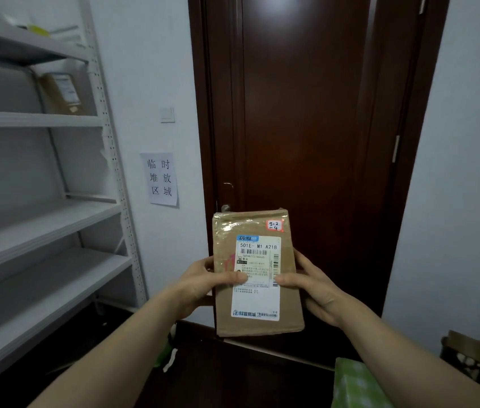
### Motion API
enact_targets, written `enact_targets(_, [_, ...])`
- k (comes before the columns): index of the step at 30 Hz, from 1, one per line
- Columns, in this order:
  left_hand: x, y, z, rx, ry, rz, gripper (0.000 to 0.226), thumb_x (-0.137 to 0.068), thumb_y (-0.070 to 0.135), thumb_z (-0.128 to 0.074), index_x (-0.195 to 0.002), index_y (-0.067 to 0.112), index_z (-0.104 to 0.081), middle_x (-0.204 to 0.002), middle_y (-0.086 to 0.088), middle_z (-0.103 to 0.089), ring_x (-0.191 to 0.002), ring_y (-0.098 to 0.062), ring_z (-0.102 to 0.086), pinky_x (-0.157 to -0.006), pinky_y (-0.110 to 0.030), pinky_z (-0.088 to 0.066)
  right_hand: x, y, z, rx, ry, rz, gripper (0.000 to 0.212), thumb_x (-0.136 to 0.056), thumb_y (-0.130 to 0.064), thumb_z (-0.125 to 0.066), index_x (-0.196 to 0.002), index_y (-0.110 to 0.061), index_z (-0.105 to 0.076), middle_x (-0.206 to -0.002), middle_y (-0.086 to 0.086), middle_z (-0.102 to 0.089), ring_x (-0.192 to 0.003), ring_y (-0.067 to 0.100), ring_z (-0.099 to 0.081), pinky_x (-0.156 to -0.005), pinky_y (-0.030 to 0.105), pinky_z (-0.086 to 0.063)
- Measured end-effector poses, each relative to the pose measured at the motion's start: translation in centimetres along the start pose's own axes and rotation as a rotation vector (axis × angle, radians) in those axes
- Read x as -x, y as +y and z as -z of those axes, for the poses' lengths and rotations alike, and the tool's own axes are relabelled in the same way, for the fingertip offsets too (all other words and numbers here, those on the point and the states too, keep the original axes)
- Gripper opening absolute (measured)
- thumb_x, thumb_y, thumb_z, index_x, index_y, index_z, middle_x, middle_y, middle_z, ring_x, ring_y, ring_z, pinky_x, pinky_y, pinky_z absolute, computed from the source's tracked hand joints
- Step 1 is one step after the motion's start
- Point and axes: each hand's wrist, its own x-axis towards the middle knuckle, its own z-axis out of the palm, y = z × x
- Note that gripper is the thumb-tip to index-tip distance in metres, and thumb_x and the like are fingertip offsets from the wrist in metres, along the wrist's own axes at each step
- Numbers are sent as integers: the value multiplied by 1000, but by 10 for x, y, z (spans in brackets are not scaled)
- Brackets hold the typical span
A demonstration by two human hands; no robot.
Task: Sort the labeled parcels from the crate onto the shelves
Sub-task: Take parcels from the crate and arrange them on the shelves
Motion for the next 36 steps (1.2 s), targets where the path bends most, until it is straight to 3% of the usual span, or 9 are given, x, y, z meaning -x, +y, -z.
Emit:
enact_targets(8, [23, -16, 37, -24, 89, 56, 65, -59, 31, -85, -116, 18, -58, -102, 2, -73, -101, -19, -67, -93, -44, -51, -12, 9, -43, -34, -106, -14, 113, -39, -32, -89, -141, -35, -39, -109, 2, -71, -109, 23, -63, -103, 49, -43])
enact_targets(11, [32, -23, 54, 3, 145, 77, 74, -53, 34, -87, -118, 18, -57, -103, 2, -73, -100, -19, -68, -87, -41, -53, -20, 10, -63, -49, -149, -20, 107, -41, -32, -87, -138, -35, -43, -106, 0, -73, -107, 23, -65, -102, 49, -44])
enact_targets(14, [42, -34, 76, 40, 208, 116, 77, -52, 36, -90, -119, 19, -57, -106, 0, -73, -102, -21, -67, -92, -47, -51, -33, 18, -90, -74, -228, -38, 97, -50, -31, -87, -137, -36, -45, -107, 1, -72, -103, 21, -67, -101, 47, -45])
enact_targets(17, [55, -49, 101, 70, 290, 158, 83, -52, 41, -90, -123, 17, -57, -108, 1, -72, -101, -18, -68, -92, -46, -53, -41, 31, -123, -137, -314, -97, 83, -58, -23, -86, -131, -38, -49, -107, 2, -73, -97, 22, -70, -84, 42, -53])
enact_targets(20, [62, -67, 131, 105, 381, 187, 95, -47, 46, -91, -128, 14, -51, -110, 0, -71, -97, -16, -69, -89, -41, -55, -52, 41, -154, -143, -372, -99, 87, -42, -29, -92, -120, -40, -56, -102, 3, -74, -92, 23, -71, -79, 41, -53])
enact_targets(25, [79, -80, 189, 131, 437, 206, 64, -66, 37, -83, -120, 17, -56, -107, 2, -71, -94, -13, -69, -79, -32, -56, -91, 48, -218, -102, -451, -117, 88, -32, -42, -91, -116, -44, -61, -108, 1, -72, -101, 24, -68, -99, 50, -46])
enact_targets(29, [97, -90, 247, 154, 508, 205, 57, -66, 29, -82, -116, 15, -59, -103, 0, -73, -97, -18, -69, -89, -41, -55, -119, 49, -281, -113, -515, -127, 85, -39, -40, -87, -120, -40, -60, -110, 1, -72, -103, 26, -67, -98, 50, -47])
enact_targets(33, [117, -102, 295, 177, 605, 201, 28, -78, 21, -76, -103, 19, -62, -96, 2, -75, -90, -15, -71, -79, -34, -58, -140, 56, -346, -133, -582, -144, 75, -53, -26, -86, -123, -32, -59, -108, 6, -72, -101, 29, -68, -92, 47, -51])
enact_targets(36, [129, -110, 325, 182, 680, 205, 35, -75, 27, -78, -104, 19, -62, -98, 1, -74, -94, -17, -70, -86, -38, -56, -155, 63, -388, -151, -641, -180, 68, -60, -19, -84, -122, -27, -58, -107, 10, -72, -97, 31, -69, -86, 45, -53])
